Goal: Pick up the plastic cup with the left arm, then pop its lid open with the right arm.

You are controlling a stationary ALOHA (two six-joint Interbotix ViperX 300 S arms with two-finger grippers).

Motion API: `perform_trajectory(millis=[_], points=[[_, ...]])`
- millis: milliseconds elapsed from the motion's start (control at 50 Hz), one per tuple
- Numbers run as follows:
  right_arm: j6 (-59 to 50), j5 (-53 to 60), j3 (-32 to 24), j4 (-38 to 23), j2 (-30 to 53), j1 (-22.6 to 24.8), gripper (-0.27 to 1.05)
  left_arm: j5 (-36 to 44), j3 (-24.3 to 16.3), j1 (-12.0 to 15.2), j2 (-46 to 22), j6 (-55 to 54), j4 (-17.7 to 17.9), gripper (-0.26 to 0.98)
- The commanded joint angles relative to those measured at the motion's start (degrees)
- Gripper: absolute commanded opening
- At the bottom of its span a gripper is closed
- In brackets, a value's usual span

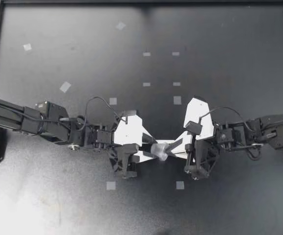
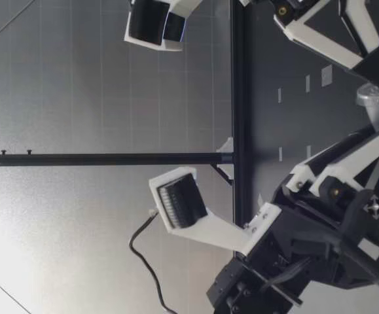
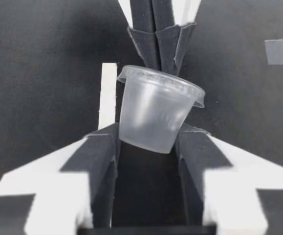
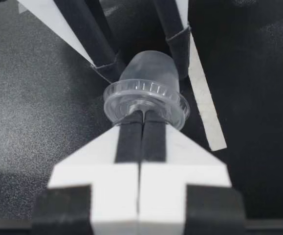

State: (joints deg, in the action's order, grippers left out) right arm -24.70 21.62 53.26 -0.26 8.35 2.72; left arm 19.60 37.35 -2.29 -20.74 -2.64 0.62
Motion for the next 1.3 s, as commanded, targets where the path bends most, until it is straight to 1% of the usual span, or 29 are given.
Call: perform_trajectory(millis=[0,120,220,280,360,380,460,480,580,600,620,640,720,740,780,840,920,1080,1180,1280], points=[[0.0,0.3,-0.4,0.0,-1.8,0.3,-0.12,0.2,-1.0,0.0,1.3,0.1,0.0,0.23],[-0.4,0.2,0.1,0.0,-3.4,0.3,-0.12,0.3,-0.4,0.0,2.1,0.2,0.0,0.23],[-2.6,0.2,1.5,0.5,-7.8,0.2,-0.12,1.1,1.0,0.4,4.0,0.3,0.0,0.23],[-4.8,0.3,2.5,0.6,-11.8,0.2,-0.11,3.1,2.5,1.0,6.2,0.2,0.1,0.22],[-7.8,0.9,4.5,0.6,-17.3,0.1,-0.09,8.3,5.2,1.8,9.7,-0.1,0.4,0.22],[-8.4,1.1,5.0,0.6,-18.5,0.1,-0.08,10.6,6.2,2.0,10.8,-0.1,0.6,0.22],[-11.7,3.5,7.0,0.7,-23.9,-0.3,0.01,18.3,9.1,2.4,13.8,-0.1,1.7,0.22],[-12.6,4.5,7.6,0.7,-24.9,-0.4,0.04,21.5,10.1,2.5,14.8,0.0,2.3,0.22],[-18.7,11.4,9.9,1.1,-29.3,-1.8,0.28,33.5,13.7,2.5,17.4,0.2,4.4,0.22],[-20.0,12.9,10.4,1.4,-29.7,-2.0,0.34,37.4,14.9,2.5,17.9,0.2,5.1,0.22],[-21.5,14.3,10.8,1.7,-30.1,-2.5,0.4,39.9,15.6,2.5,18.2,0.1,5.6,0.22],[-23.9,16.5,11.5,2.5,-30.2,-3.1,0.49,42.5,16.2,2.5,18.5,0.1,6.2,0.22],[-31.3,21.4,13.0,6.1,-29.3,-4.5,0.71,52.9,18.8,2.5,18.7,-0.4,8.1,0.22],[-32.6,22.7,13.3,6.7,-28.7,-4.7,0.74,54.7,19.2,2.5,18.6,-0.4,8.3,0.22],[-35.0,24.9,13.4,7.6,-27.2,-5.2,0.75,59.0,20.0,2.5,18.3,-0.9,8.9,0.22],[-38.1,29.7,13.1,8.3,-24.2,-5.7,0.71,61.7,20.1,2.5,17.8,-1.5,9.0,0.22],[-41.7,37.4,11.7,8.8,-19.4,-5.9,0.7,61.3,19.4,2.5,17.0,-1.9,9.0,0.22],[-50.0,48.7,7.6,7.4,-9.9,-6.6,0.7,59.4,17.4,2.5,14.1,-2.0,9.0,0.22],[-53.0,50.6,5.4,4.2,-6.7,-6.9,0.7,58.3,16.4,2.5,12.8,-2.0,9.0,0.22],[-53.8,50.6,4.0,1.8,-6.1,-7.4,0.7,57.5,15.8,2.5,12.3,-2.0,8.9,0.22]])
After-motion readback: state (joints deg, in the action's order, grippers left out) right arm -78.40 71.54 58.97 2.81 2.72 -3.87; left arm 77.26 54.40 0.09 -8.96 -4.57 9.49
